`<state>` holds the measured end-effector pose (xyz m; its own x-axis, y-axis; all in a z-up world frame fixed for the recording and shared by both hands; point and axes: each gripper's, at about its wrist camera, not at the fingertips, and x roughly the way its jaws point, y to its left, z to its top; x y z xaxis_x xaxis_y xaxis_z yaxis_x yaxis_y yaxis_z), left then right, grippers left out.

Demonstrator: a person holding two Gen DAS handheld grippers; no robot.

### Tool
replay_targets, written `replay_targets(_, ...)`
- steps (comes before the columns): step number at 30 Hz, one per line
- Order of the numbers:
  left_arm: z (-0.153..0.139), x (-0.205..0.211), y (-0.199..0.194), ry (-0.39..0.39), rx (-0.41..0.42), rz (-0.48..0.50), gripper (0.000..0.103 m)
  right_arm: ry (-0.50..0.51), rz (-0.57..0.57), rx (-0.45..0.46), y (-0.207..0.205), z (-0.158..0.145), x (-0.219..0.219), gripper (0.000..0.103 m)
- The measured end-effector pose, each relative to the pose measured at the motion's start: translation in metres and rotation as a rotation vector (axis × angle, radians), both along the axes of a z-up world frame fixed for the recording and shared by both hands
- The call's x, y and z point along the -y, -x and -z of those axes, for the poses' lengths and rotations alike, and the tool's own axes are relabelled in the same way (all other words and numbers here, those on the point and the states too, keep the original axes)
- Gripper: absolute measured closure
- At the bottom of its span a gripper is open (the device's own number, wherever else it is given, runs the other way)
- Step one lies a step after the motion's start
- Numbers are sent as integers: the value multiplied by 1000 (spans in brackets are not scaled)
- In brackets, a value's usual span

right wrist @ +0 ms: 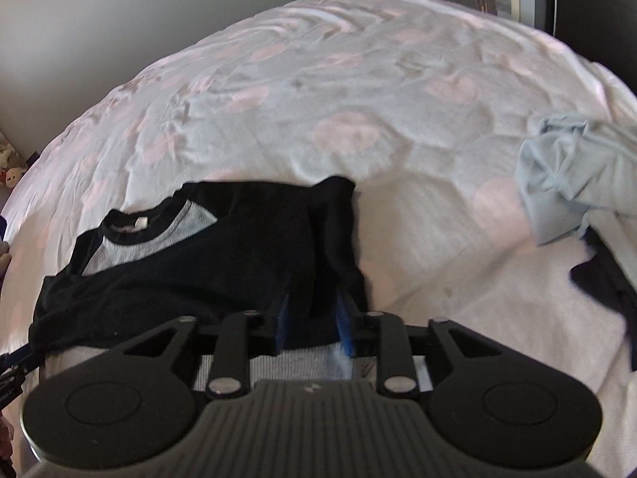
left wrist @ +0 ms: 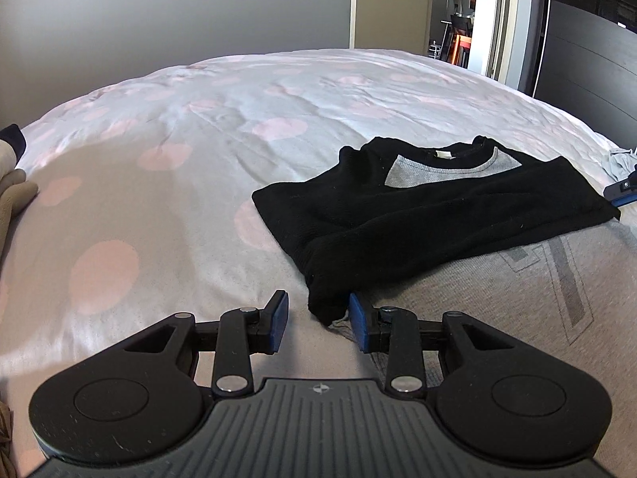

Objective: Fold clothes

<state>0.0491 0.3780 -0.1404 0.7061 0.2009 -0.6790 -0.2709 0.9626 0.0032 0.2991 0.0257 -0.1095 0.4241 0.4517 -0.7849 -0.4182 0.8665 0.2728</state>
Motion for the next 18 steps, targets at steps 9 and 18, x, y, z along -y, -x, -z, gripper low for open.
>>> replay_targets(9, 2, 5, 0, -54, 2, 32, 72, -49, 44, 37, 4, 1, -20, 94)
replay_targets(18, -5, 1, -1, -8, -34, 29, 96, 30, 155, 130, -2, -29, -4, 96)
